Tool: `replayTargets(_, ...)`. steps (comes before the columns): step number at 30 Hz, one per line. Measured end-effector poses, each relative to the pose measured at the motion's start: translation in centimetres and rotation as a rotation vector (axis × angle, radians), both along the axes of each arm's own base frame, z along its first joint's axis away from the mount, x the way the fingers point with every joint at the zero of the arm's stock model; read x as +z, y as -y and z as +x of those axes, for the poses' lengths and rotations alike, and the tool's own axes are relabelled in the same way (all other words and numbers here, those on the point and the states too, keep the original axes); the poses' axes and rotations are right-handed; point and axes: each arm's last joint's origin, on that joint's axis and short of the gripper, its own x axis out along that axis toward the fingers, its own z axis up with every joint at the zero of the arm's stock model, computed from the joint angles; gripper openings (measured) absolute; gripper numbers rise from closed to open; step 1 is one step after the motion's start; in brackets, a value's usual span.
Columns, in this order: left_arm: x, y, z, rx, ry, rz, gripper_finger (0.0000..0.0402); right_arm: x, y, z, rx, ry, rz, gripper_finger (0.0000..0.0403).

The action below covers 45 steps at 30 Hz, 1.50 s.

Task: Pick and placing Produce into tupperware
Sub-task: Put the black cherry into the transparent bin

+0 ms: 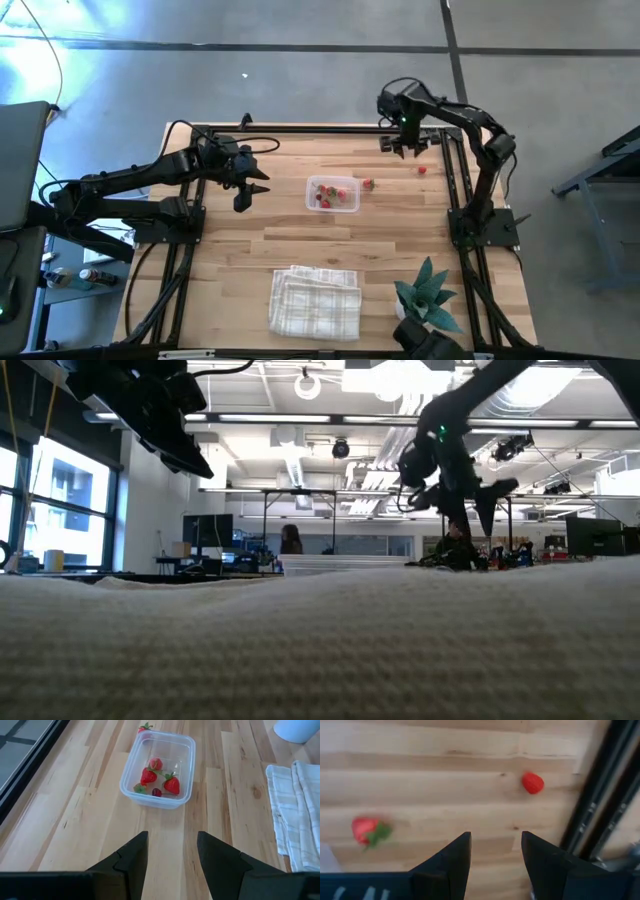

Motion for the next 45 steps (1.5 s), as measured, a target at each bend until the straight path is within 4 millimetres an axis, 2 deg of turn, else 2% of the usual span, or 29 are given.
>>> replayTargets(9,0.0,0.0,0.0,0.000,0.000,0.000,0.0159,-5.0,0.4,-1.7,-0.079,0.120,-0.049,0.0167)
replayTargets(13,0.0,0.0,0.0,0.000,0.000,0.000,0.0159,-5.8,0.9,-1.5,-0.081,0.169,-0.123,0.0167)
replayTargets(21,0.0,0.0,0.0,0.000,0.000,0.000,0.0159,-5.8,2.4,-2.6,-0.143,0.163,-0.192,0.0168)
replayTargets(35,0.0,0.0,0.0,0.000,0.000,0.000,0.0159,-5.8,1.5,-2.0,-0.041,0.157,-0.159,0.0193)
replayTargets(45,0.0,0.0,0.0,0.000,0.000,0.000,0.0159,-2.2,-0.9,-0.9,0.015,0.228,-0.246,0.0193)
